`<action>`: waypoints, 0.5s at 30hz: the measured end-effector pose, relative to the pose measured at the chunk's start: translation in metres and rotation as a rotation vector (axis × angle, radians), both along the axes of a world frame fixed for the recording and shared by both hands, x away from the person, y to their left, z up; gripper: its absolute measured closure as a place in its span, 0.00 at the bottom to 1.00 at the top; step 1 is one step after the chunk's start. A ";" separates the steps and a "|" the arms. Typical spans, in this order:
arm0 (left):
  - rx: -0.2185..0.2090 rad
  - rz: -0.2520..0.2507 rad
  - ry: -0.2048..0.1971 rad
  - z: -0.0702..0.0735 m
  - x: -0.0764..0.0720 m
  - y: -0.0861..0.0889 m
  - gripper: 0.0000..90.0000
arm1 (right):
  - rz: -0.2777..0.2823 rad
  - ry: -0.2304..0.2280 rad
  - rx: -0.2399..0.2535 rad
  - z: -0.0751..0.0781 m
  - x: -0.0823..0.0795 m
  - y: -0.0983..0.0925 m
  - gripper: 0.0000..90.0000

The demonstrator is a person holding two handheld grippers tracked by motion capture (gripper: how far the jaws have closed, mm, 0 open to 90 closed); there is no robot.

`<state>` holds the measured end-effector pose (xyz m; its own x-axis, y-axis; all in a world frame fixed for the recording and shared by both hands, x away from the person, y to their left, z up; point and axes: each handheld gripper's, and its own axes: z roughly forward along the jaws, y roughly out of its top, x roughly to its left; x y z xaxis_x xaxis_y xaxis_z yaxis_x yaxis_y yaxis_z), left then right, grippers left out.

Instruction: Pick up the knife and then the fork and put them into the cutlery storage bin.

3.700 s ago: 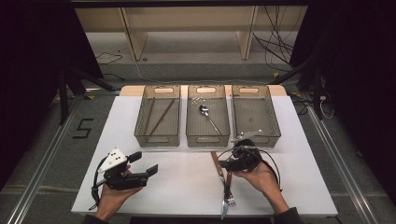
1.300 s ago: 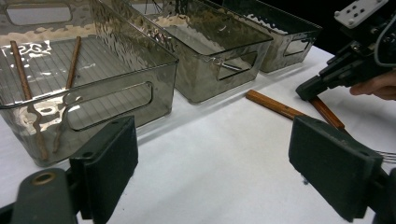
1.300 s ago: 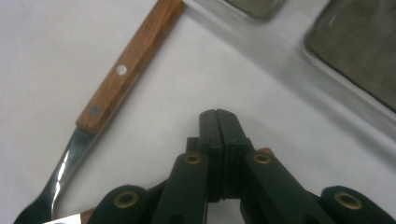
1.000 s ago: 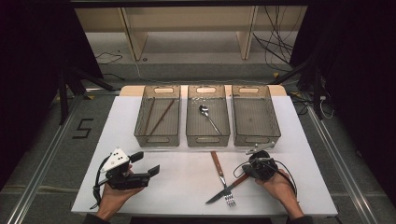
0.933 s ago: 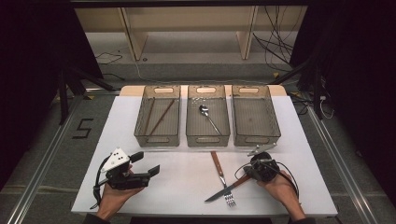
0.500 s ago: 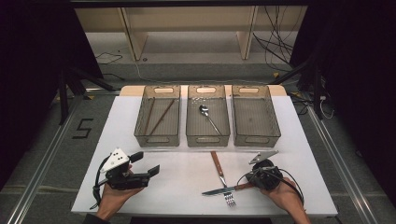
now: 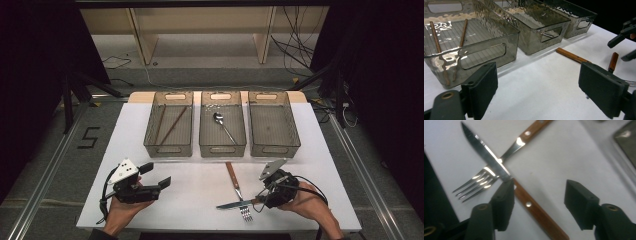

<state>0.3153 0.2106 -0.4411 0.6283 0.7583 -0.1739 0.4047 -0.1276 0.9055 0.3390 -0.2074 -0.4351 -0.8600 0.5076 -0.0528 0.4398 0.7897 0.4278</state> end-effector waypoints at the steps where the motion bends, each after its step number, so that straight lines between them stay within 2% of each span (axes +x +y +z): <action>1: 0.000 0.000 0.000 0.000 0.000 0.000 0.17 | 0.019 0.018 -0.018 0.001 0.000 0.003 0.42; 5: 0.005 -0.002 -0.002 0.000 0.000 0.001 0.17 | 0.092 0.046 -0.073 -0.003 0.003 0.013 0.40; 10: 0.003 -0.001 -0.002 0.000 0.000 0.001 0.17 | 0.128 0.069 -0.132 -0.011 0.006 0.019 0.41; 15: 0.003 0.000 -0.002 0.000 0.000 0.000 0.17 | 0.150 0.081 -0.178 -0.013 0.007 0.022 0.47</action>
<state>0.3155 0.2109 -0.4410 0.6288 0.7587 -0.1702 0.4031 -0.1308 0.9058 0.3462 -0.1849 -0.4481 -0.9300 0.3629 -0.0577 0.3393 0.9084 0.2444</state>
